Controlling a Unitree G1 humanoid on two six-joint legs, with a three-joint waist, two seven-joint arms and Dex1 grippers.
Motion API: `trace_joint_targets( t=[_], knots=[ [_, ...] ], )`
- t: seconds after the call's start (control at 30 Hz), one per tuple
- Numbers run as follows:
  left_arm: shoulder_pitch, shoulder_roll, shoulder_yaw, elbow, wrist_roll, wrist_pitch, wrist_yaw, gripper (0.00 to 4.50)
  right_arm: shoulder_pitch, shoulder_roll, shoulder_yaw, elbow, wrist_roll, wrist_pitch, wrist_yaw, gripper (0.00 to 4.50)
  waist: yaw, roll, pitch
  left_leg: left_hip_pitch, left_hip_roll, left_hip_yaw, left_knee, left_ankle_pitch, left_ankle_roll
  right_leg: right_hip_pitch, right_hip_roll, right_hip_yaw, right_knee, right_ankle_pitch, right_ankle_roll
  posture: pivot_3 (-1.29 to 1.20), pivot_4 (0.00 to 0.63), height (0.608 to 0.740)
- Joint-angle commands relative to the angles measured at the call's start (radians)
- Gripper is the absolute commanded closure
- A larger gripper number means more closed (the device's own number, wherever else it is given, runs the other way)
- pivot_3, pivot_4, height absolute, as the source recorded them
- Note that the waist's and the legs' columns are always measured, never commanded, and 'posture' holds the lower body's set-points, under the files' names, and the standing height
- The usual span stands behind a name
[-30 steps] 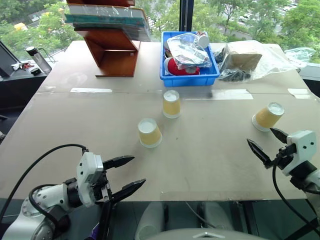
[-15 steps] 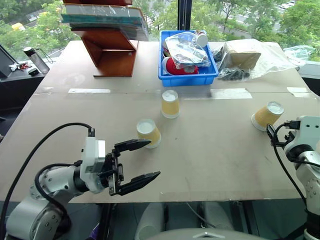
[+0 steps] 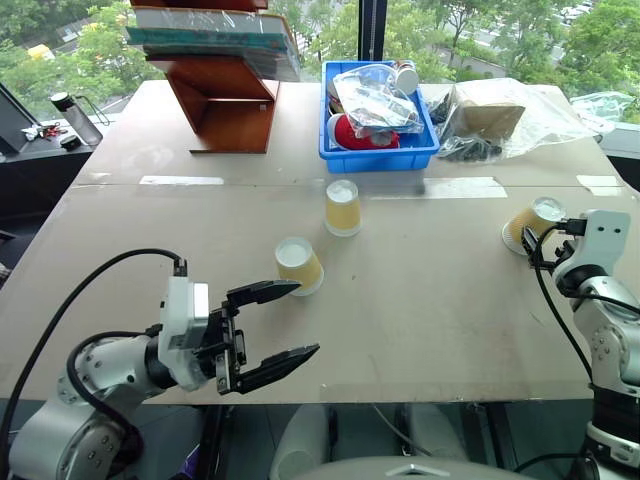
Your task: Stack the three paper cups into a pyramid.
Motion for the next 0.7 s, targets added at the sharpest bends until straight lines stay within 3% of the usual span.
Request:
trace_joint_targets(
  t=[0.03,0.7],
  knots=[
    [0.001,-0.002,0.025,-0.028,-0.025,-0.024,-0.004,0.0,-0.031,-0.002,-0.006,-0.005,0.0,-0.029,0.006,0.06,0.0,0.0,0.0,0.0,0.0,0.0,0.0,0.0,0.0,0.0,0.0,0.0,0.0,0.0,0.0,0.0,0.15,0.74],
    [0.034,-0.013,0.033,-0.034,-0.009,-0.045,0.018,0.0,-0.161,0.022,0.035,0.124,-0.026,-0.1,-0.003,0.06,-0.001,0.001,0.0,0.0,0.0,0.0,0.0,0.001,-0.002,0.0,0.0,0.0,0.0,0.0,0.0,0.0,0.15,0.74]
  ],
)
